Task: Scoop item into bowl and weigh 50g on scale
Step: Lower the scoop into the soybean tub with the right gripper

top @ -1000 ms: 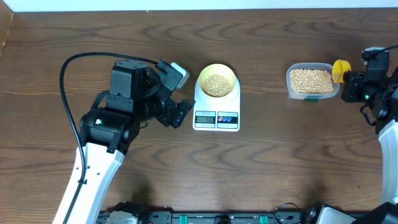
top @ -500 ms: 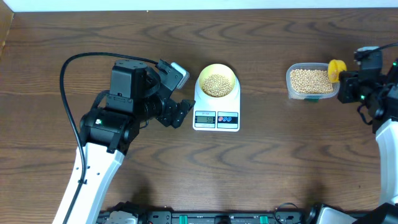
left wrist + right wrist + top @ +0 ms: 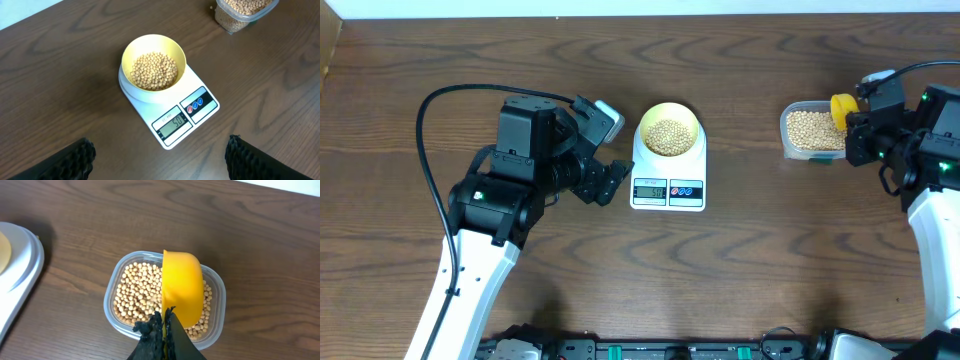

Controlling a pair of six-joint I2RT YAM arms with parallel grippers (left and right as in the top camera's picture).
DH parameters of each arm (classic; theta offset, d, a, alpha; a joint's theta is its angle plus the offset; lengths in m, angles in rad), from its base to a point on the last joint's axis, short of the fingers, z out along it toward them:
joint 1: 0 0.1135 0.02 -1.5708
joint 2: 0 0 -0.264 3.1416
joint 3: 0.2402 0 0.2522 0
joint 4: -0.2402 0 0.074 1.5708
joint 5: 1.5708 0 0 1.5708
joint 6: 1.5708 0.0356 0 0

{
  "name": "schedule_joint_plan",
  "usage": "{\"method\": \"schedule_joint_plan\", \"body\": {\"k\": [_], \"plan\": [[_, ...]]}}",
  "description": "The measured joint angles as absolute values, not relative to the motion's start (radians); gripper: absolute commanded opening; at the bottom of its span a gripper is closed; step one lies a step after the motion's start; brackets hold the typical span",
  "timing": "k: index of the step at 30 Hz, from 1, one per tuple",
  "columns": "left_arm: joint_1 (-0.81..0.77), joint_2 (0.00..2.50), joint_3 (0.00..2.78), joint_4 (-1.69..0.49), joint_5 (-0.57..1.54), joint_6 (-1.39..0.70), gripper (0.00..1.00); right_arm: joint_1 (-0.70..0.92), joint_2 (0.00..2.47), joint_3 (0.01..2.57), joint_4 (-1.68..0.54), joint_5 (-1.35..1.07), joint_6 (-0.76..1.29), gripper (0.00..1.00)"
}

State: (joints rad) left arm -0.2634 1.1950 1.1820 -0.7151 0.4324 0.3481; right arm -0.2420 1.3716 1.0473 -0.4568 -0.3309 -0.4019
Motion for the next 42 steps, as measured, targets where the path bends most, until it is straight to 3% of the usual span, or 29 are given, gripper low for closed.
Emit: {"method": "schedule_joint_plan", "body": {"k": [26, 42], "plan": [[-0.263, 1.195, 1.182, -0.715, 0.432, 0.348, 0.85, -0.207, 1.372, 1.047, -0.486, -0.272, -0.538, 0.01], [-0.263, 1.195, 1.182, -0.715, 0.432, 0.348, 0.85, -0.207, 1.372, 1.047, -0.482, -0.271, -0.306, 0.01]]}}
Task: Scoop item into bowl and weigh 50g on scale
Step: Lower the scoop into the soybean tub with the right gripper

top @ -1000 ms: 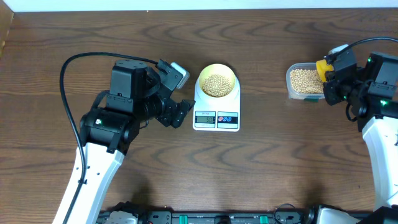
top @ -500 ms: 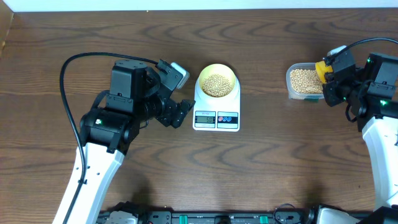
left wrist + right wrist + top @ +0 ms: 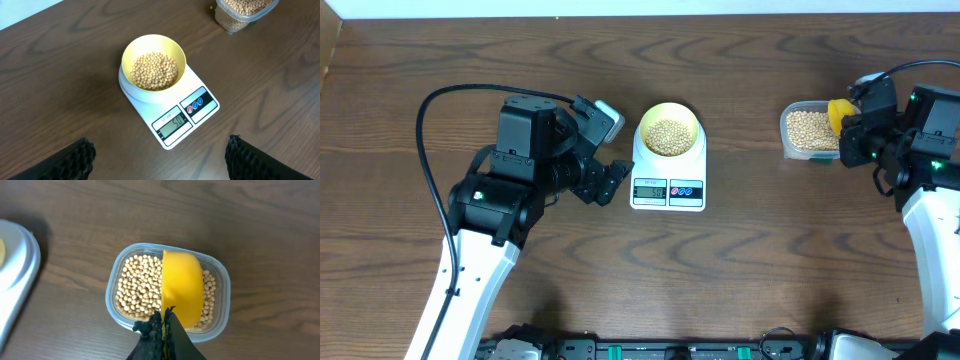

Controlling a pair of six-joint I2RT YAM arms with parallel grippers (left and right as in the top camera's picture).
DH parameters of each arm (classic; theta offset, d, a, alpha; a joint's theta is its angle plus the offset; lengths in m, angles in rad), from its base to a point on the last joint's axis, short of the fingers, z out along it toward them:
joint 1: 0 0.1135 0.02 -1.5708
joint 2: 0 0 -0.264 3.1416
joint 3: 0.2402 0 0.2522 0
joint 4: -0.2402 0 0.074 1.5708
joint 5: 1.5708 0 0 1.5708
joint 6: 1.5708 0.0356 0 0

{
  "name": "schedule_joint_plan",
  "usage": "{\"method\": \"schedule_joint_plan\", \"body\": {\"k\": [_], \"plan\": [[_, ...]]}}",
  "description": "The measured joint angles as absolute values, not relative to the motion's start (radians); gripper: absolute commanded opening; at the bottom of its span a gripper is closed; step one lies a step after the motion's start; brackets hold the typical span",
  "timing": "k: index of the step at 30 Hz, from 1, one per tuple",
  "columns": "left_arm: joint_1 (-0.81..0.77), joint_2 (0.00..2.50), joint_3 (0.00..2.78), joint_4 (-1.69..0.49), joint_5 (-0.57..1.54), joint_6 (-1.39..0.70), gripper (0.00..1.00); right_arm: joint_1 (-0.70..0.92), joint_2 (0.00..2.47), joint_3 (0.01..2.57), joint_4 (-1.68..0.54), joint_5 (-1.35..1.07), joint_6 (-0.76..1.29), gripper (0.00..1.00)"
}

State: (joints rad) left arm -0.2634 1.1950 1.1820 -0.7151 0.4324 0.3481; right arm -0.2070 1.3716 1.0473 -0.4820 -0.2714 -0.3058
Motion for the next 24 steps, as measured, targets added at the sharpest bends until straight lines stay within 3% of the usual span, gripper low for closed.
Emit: {"method": "schedule_joint_plan", "body": {"k": [16, 24], "plan": [[-0.263, 1.195, 1.182, -0.715, 0.432, 0.348, 0.85, -0.207, 1.414, 1.047, -0.463, -0.227, 0.124, 0.01], [-0.263, 1.195, 1.182, -0.715, 0.432, 0.348, 0.86, -0.207, 1.490, 1.047, -0.462, -0.223, 0.244, 0.01]]}}
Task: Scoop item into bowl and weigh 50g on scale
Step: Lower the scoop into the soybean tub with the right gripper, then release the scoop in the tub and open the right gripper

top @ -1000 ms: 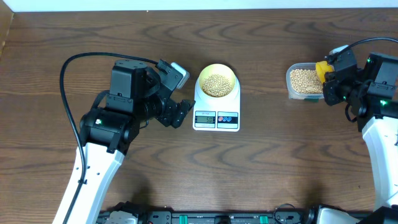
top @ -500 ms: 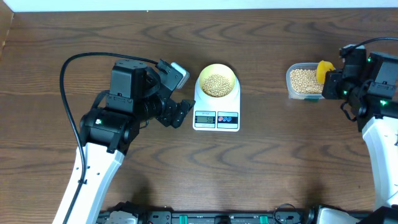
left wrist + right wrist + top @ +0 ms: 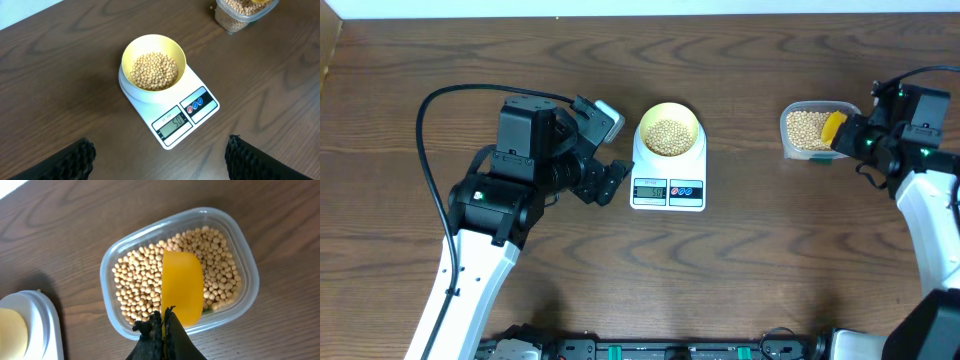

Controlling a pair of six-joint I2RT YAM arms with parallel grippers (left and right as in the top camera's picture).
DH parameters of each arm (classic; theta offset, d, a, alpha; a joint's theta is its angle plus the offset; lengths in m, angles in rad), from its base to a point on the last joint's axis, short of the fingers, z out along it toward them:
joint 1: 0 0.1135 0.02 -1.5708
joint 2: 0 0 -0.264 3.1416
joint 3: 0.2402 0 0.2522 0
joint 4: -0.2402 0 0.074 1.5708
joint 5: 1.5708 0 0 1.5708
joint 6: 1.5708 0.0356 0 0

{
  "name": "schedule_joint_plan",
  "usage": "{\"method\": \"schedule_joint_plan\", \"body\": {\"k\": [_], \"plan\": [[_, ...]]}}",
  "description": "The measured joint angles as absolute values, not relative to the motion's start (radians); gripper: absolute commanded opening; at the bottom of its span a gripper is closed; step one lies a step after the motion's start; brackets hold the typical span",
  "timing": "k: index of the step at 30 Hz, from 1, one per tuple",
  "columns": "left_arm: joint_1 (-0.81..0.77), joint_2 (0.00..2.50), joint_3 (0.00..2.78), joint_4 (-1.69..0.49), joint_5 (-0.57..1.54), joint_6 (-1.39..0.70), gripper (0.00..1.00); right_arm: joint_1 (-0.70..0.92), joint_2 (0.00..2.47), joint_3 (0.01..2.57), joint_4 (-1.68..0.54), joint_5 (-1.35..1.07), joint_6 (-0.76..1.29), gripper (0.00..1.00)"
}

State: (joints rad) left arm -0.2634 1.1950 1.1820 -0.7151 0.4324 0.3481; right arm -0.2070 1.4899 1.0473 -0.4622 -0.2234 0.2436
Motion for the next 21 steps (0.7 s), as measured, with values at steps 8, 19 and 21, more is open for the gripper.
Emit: {"method": "schedule_joint_plan", "body": {"k": [8, 19, 21], "plan": [[-0.263, 1.195, 1.182, -0.715, 0.432, 0.348, 0.85, -0.207, 1.524, 1.047, -0.461, -0.224, 0.297, 0.01], [-0.263, 1.195, 1.182, -0.715, 0.432, 0.348, 0.85, -0.207, 1.525, 1.047, -0.461, -0.213, 0.308, 0.01], [-0.263, 1.195, 1.182, -0.715, 0.432, 0.348, 0.85, -0.207, 1.525, 1.047, -0.463, -0.207, 0.308, 0.01]]}}
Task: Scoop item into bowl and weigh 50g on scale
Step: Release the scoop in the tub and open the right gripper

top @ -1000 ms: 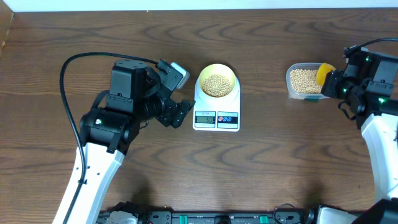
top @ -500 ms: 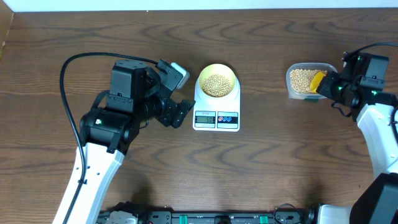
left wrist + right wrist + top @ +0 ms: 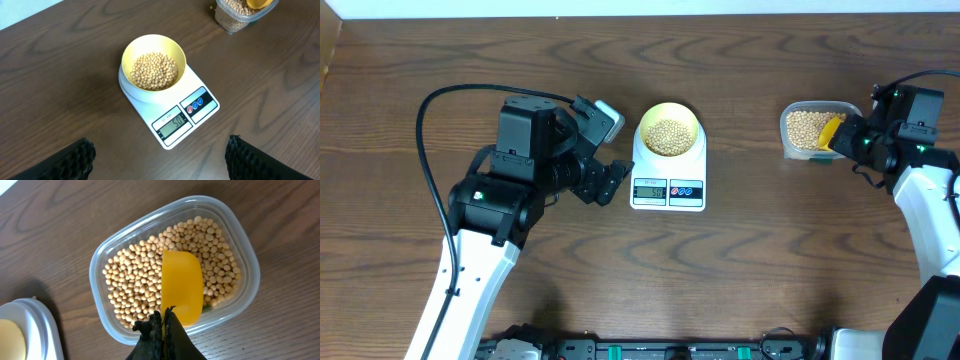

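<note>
A yellow bowl (image 3: pixel 153 67) of soybeans sits on the white scale (image 3: pixel 170 107), whose display reads 50. The same bowl (image 3: pixel 668 131) and scale (image 3: pixel 667 190) show at mid-table overhead. My right gripper (image 3: pixel 164 325) is shut on the handle of a yellow scoop (image 3: pixel 182 287), which lies low over the soybeans in the clear plastic container (image 3: pixel 105 262). Overhead the scoop (image 3: pixel 831 130) is at the container's (image 3: pixel 810 130) right end. My left gripper (image 3: pixel 160 160) is open, held above the table in front of the scale, with nothing between its fingers.
The left arm's body (image 3: pixel 535 160) and its black cable (image 3: pixel 435 150) stand left of the scale. The container (image 3: pixel 240 12) shows at the top right of the left wrist view. The table's far edge (image 3: pixel 640 14) meets a white wall.
My right gripper has shifted slightly with the scoop, so the container now sits a little lower left under it. The left arm, bowl and scale have not moved.
At first my right gripper held the scoop above the container, the scale reading 50. Then it stood lower over the beans. Later it had turned, with the scoop at the container's right end, where it lies now. The left gripper stayed open throughout.
</note>
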Controlling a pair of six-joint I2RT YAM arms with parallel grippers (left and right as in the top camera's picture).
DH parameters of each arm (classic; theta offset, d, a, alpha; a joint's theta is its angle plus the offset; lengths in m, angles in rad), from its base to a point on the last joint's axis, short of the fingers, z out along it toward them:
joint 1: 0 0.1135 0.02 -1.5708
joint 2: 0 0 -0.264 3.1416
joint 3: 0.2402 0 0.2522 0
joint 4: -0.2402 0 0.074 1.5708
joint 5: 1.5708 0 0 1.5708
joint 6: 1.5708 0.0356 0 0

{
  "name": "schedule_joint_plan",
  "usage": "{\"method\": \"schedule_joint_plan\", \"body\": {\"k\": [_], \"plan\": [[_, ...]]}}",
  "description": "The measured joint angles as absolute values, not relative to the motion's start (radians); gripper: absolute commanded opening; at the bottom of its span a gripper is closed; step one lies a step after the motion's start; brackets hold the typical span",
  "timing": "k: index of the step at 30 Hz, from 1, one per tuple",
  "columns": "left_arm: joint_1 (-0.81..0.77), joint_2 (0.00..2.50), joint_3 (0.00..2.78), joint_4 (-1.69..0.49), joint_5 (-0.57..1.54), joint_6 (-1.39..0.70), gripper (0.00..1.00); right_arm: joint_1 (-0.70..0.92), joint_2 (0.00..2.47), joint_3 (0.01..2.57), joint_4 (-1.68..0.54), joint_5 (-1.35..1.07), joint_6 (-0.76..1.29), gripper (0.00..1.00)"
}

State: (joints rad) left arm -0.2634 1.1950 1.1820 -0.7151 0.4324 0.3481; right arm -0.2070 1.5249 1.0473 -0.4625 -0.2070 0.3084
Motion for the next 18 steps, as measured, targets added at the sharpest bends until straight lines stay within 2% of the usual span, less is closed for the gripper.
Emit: {"method": "schedule_joint_plan", "body": {"k": [6, 10, 18], "plan": [[-0.263, 1.195, 1.182, -0.715, 0.432, 0.348, 0.85, -0.207, 1.525, 1.047, -0.469, -0.200, 0.311, 0.07], [-0.263, 1.195, 1.182, -0.715, 0.432, 0.348, 0.85, -0.207, 1.525, 1.047, -0.472, -0.197, 0.315, 0.18], [-0.263, 1.195, 1.182, -0.715, 0.432, 0.348, 0.85, -0.207, 1.525, 1.047, -0.472, -0.190, 0.322, 0.26]]}}
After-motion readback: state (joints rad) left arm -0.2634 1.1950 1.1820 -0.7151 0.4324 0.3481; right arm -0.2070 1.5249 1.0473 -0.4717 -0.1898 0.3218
